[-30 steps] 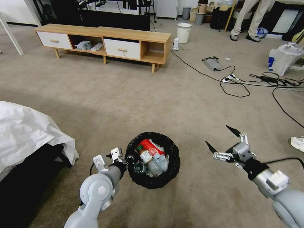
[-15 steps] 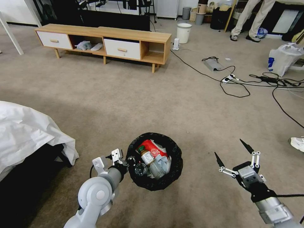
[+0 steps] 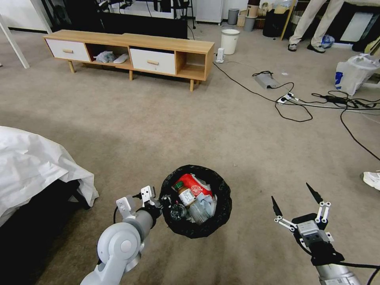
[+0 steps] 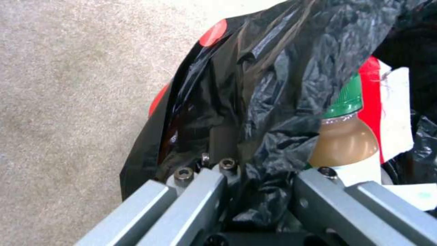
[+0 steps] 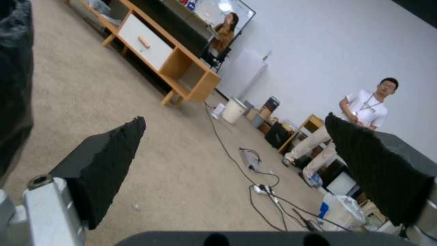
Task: Pick up the trash bin and place the garbage on the floor into it.
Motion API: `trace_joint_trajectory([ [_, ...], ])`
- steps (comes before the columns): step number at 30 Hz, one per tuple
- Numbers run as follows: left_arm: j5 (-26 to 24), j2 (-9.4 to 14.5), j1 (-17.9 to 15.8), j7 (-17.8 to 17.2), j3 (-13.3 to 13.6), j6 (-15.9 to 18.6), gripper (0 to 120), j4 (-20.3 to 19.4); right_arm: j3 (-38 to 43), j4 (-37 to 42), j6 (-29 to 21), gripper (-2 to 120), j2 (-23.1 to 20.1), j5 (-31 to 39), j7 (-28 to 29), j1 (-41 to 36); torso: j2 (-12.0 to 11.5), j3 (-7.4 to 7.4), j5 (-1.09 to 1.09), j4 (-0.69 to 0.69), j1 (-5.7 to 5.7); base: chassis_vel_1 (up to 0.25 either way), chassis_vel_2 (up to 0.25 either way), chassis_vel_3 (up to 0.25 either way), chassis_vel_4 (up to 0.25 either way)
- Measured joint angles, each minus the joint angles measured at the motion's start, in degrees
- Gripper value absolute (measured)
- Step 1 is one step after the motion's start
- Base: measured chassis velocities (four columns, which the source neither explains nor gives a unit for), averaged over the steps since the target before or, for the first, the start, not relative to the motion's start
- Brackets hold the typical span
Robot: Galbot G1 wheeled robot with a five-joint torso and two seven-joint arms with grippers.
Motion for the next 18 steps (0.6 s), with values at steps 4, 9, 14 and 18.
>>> trace_joint_trajectory([
  [4,0.09,0.27,0.57,0.06,-0.07,-0.01,0,-0.36,0.45,0.09,0.0,100,-0.51,0.34,-0.02,0.04,0.0,0.0,0.0,0.0,0.0,0.0,0.0,0.0,0.0],
  [9,0.33,0.3,0.95,0.23,-0.1,-0.01,0,-0.52,0.76,0.16,-0.01,100,-0.52,0.54,-0.04,0.07,0.0,0.0,0.0,0.0,0.0,0.0,0.0,0.0,0.0],
  [14,0.66,0.44,1.29,0.33,-0.1,-0.01,0,-0.83,1.21,0.08,0.0,100,-0.07,1.02,-0.04,0.08,0.0,0.01,0.0,0.0,0.0,0.0,0.0,0.0,0.0],
  [18,0.75,0.48,1.47,0.34,-0.13,-0.02,0,-0.94,1.24,0.0,-0.09,100,0.03,1.46,-0.04,0.01,0.0,0.01,0.0,0.0,0.0,0.0,0.0,0.0,0.0],
])
